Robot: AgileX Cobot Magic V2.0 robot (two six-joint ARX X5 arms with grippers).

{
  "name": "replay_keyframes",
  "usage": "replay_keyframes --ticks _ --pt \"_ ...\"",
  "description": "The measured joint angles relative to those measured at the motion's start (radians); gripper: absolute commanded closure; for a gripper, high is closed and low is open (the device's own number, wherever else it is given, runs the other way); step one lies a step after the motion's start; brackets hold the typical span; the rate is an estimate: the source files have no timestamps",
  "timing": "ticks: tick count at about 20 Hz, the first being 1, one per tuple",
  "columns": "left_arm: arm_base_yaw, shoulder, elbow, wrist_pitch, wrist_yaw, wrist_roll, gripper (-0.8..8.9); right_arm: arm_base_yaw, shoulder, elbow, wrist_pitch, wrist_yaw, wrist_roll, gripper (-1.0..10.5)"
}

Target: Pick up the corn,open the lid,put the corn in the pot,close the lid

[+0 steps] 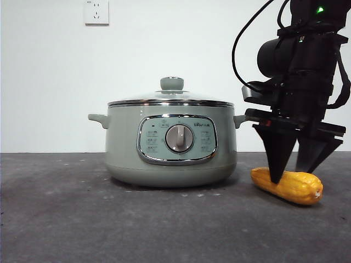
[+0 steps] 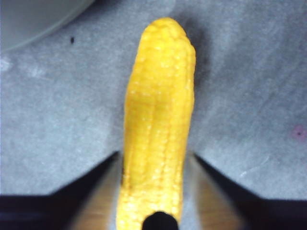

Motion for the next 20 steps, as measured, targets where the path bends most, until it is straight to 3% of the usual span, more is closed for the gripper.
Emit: replay_keyframes --ticks 1,6,9,15,20 --pt "0.000 0.002 0.000 0.000 0.000 0.000 2.13 0.000 0.000 0.000 0.000 0.000 0.000 9.5" --pt "0.000 0.011 0.000 0.000 0.000 0.000 2.14 0.000 0.000 0.000 -0.003 0.002 0.000 9.6" --pt "0.000 0.012 0.000 0.000 0.000 0.000 2.15 0.001 -0.042 0.000 -0.043 0.053 0.000 9.6" --pt "-0.022 0.064 0.002 0.061 0.084 0.000 2.17 0.001 -0.342 0.000 -0.092 0.074 -0.003 9.6" --pt "-0.097 0.214 0.042 0.186 0.086 -0.001 2.17 0.001 -0.624 0.000 -0.102 0.044 0.008 9.6"
